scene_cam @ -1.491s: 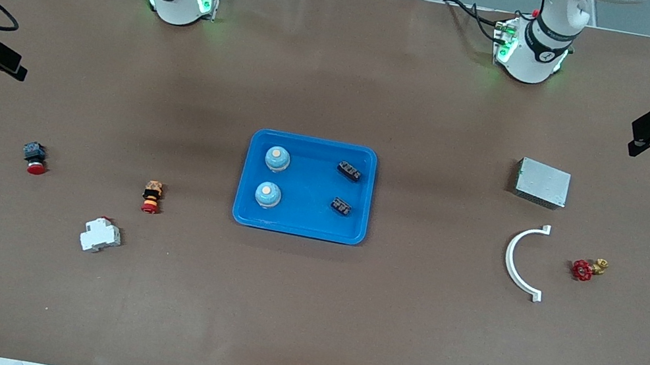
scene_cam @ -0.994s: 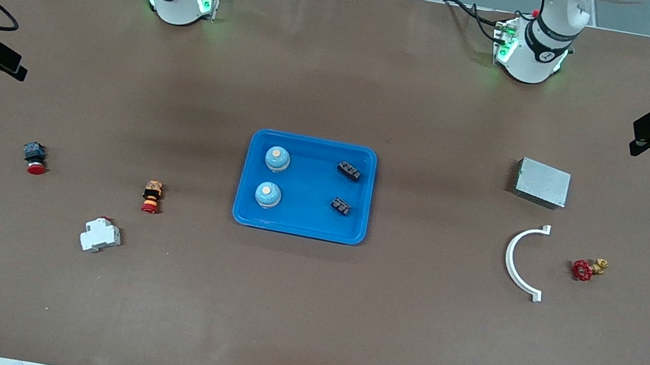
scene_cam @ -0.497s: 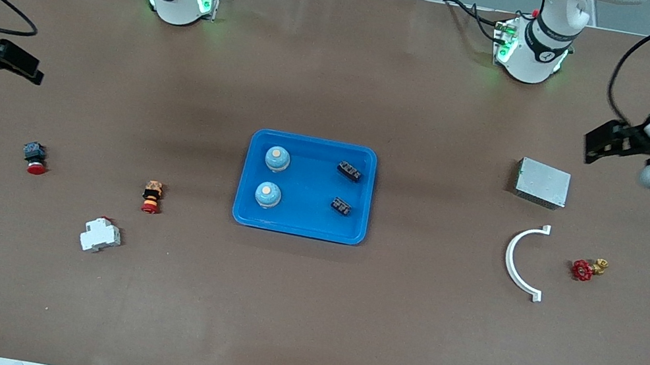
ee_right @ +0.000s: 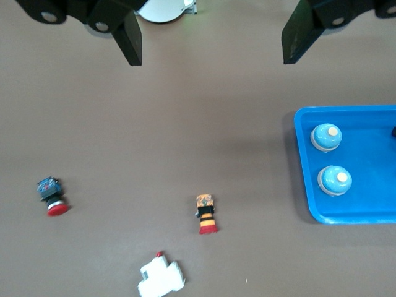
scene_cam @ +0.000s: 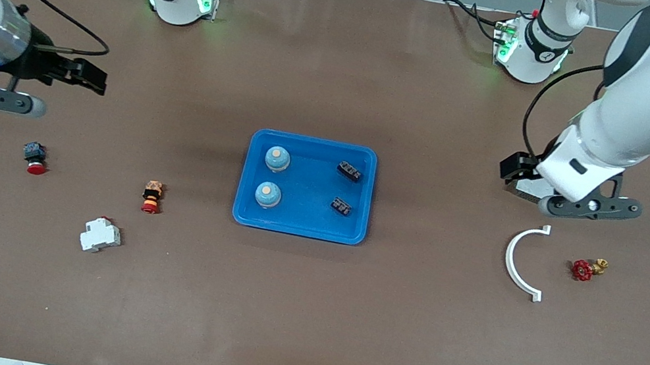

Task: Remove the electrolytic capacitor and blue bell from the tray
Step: 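Move both grippers toward the blue tray, then grasp a black capacitor with the left gripper while the right gripper lowers to a bell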

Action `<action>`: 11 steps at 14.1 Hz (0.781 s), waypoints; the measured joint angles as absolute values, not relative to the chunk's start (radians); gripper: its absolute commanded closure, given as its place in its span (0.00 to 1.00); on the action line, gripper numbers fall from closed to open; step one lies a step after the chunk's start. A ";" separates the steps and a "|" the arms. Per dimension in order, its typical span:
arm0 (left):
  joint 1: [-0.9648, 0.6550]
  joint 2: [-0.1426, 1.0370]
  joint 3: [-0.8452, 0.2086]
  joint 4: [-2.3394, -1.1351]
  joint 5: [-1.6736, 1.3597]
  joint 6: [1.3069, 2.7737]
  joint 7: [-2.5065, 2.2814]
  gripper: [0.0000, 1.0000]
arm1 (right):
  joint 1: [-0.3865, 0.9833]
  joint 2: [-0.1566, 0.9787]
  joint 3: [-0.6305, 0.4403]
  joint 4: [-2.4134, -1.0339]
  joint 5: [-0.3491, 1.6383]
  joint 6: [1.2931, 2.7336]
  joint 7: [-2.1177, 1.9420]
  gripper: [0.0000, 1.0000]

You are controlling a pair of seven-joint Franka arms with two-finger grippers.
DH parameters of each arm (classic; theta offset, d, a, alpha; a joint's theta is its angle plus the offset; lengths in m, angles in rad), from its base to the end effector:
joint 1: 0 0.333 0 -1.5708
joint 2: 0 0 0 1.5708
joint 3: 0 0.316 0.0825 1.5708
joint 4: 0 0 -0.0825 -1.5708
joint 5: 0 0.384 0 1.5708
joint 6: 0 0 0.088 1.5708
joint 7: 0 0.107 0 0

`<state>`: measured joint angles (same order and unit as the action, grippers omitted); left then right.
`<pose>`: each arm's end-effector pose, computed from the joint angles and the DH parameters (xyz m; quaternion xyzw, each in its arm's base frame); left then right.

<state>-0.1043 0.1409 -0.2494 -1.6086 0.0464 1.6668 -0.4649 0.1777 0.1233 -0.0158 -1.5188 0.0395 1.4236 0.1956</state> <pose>0.5642 -0.1944 0.5357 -0.9978 -0.0529 0.0337 0.0207 0.5640 0.0974 0.5679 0.9937 -0.0160 -0.1106 0.0009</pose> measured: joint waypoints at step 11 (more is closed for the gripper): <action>-0.262 0.353 -0.306 -1.804 0.047 2.085 -1.006 0.10 | 0.419 0.231 -0.011 -1.611 0.047 1.589 0.499 0.00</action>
<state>-0.2620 0.3529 -0.3061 -1.8042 0.0474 2.0851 -1.0057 0.4190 0.2306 -0.0110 -1.6109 0.0472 1.5894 0.4994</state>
